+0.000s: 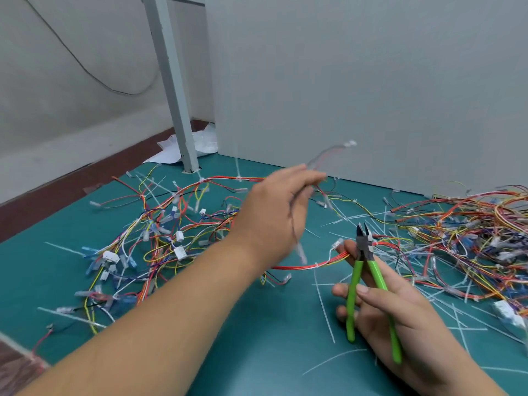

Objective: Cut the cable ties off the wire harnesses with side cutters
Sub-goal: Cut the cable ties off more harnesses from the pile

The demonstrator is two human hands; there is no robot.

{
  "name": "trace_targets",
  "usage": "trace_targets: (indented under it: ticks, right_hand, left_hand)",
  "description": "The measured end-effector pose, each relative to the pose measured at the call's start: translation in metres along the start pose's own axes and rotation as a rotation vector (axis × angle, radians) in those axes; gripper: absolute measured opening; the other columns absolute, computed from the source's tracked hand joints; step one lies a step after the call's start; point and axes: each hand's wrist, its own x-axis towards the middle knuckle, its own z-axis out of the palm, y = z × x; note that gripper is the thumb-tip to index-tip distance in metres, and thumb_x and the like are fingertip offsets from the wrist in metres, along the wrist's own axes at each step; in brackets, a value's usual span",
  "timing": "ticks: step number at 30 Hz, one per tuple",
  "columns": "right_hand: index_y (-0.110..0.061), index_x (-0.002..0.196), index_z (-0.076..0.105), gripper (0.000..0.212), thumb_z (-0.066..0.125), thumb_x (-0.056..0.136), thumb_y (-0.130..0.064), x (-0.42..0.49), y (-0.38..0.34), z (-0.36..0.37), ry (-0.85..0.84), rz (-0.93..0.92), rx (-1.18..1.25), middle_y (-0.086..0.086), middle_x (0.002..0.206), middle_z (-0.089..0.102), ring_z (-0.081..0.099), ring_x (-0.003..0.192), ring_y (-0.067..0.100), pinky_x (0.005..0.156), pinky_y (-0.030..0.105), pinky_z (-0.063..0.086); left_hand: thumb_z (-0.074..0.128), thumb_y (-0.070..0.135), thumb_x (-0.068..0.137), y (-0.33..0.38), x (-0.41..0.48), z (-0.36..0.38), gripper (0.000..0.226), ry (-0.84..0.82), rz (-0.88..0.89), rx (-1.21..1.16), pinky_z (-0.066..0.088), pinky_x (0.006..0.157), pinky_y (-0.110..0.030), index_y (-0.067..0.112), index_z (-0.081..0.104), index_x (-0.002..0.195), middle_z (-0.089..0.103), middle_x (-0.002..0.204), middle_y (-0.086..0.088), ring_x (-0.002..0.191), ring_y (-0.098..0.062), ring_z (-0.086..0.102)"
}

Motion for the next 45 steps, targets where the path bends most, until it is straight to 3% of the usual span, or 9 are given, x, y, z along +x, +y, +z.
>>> trace_targets:
  ticks: [5, 9, 12, 19, 23, 29, 37, 42, 45]
  right_hand:
    - [-0.025, 0.121, 0.074, 0.050, 0.066, 0.076, -0.006, 0.004, -0.012, 0.002, 0.218, -0.048, 0.004, 0.000, 0.113, 0.070, 0.069, 0.079, 0.020, 0.069, 0.039, 0.046]
    - [-0.033, 0.106, 0.077, 0.037, 0.060, 0.096, -0.001, -0.007, -0.029, -0.008, 0.405, 0.005, -0.461, -0.005, 0.086, 0.075, 0.077, 0.077, 0.025, 0.067, 0.040, 0.057]
    - [-0.027, 0.100, 0.075, 0.028, 0.060, 0.098, -0.003, -0.019, -0.052, -0.014, 0.424, 0.055, -0.555, 0.012, 0.082, 0.076, 0.076, 0.067, 0.029, 0.052, 0.034, 0.059]
    - [-0.034, 0.097, 0.068, 0.030, 0.066, 0.075, -0.054, 0.006, -0.098, 0.034, 0.261, -0.216, -1.135, -0.003, 0.067, 0.066, 0.058, 0.054, 0.011, 0.057, 0.031, 0.048]
    - [-0.021, 0.082, 0.050, 0.022, 0.069, 0.087, -0.030, 0.073, -0.075, 0.080, 0.195, -0.347, -1.450, -0.003, 0.074, 0.056, 0.053, 0.071, 0.019, 0.057, 0.031, 0.036]
    - [-0.020, 0.097, 0.047, 0.017, 0.064, 0.092, -0.025, 0.144, -0.035, 0.093, 0.009, -0.239, -1.683, 0.001, 0.086, 0.054, 0.050, 0.083, 0.029, 0.068, 0.035, 0.035]
    - [-0.024, 0.089, 0.051, 0.014, 0.061, 0.088, -0.013, 0.156, -0.034, 0.086, 0.089, -0.344, -1.463, -0.007, 0.076, 0.057, 0.054, 0.079, 0.028, 0.060, 0.034, 0.033]
    - [-0.028, 0.090, 0.053, 0.016, 0.057, 0.089, -0.013, 0.157, -0.059, 0.086, 0.333, -0.440, -0.997, 0.000, 0.087, 0.067, 0.068, 0.085, 0.029, 0.072, 0.039, 0.052]
    - [-0.032, 0.085, 0.051, 0.014, 0.057, 0.080, -0.021, 0.156, -0.081, 0.080, 0.460, -0.450, -0.721, 0.001, 0.089, 0.065, 0.066, 0.080, 0.032, 0.077, 0.048, 0.058]
  left_hand:
    - [0.054, 0.015, 0.101, 0.005, -0.024, 0.033, 0.031, -0.206, -0.124, 0.076, 0.043, 0.106, -0.036, 0.023, 0.071, 0.125, 0.074, 0.110, -0.001, 0.125, -0.023, 0.052]
    - [0.051, 0.014, 0.100, 0.001, -0.040, 0.040, 0.031, -0.221, -0.155, 0.083, 0.046, 0.101, -0.037, 0.021, 0.072, 0.122, 0.075, 0.110, 0.002, 0.114, -0.024, 0.058]
    - [0.050, 0.015, 0.099, -0.003, -0.045, 0.040, 0.031, -0.234, -0.159, 0.106, 0.048, 0.099, -0.038, 0.020, 0.071, 0.121, 0.075, 0.114, 0.001, 0.112, -0.026, 0.061]
    - [0.048, 0.024, 0.098, -0.002, -0.049, 0.042, 0.030, -0.343, -0.108, 0.219, 0.050, 0.094, -0.043, 0.027, 0.067, 0.121, 0.072, 0.116, 0.004, 0.109, -0.029, 0.059]
    - [0.053, 0.017, 0.092, 0.005, -0.051, 0.041, 0.010, -0.354, -0.011, 0.317, 0.047, 0.075, -0.041, 0.022, 0.062, 0.090, 0.068, 0.098, -0.005, 0.093, -0.036, 0.057]
    - [0.059, 0.016, 0.087, 0.004, -0.054, 0.040, 0.009, -0.352, 0.055, 0.411, 0.041, 0.063, -0.042, 0.009, 0.065, 0.087, 0.066, 0.086, -0.021, 0.085, -0.045, 0.056]
    - [0.054, 0.024, 0.081, -0.005, -0.058, 0.043, 0.030, -0.382, 0.020, 0.443, 0.042, 0.084, -0.043, 0.018, 0.063, 0.109, 0.063, 0.107, -0.013, 0.106, -0.038, 0.050]
    - [0.062, 0.028, 0.070, -0.011, -0.059, 0.045, 0.034, -0.086, -0.122, 0.386, 0.043, 0.085, -0.044, 0.020, 0.053, 0.101, 0.051, 0.111, -0.006, 0.102, -0.031, 0.049]
    - [0.060, 0.044, 0.078, -0.022, -0.058, 0.049, 0.054, -0.132, -0.321, 0.482, 0.034, 0.108, -0.048, 0.022, 0.047, 0.125, 0.044, 0.139, -0.008, 0.133, -0.033, 0.038]
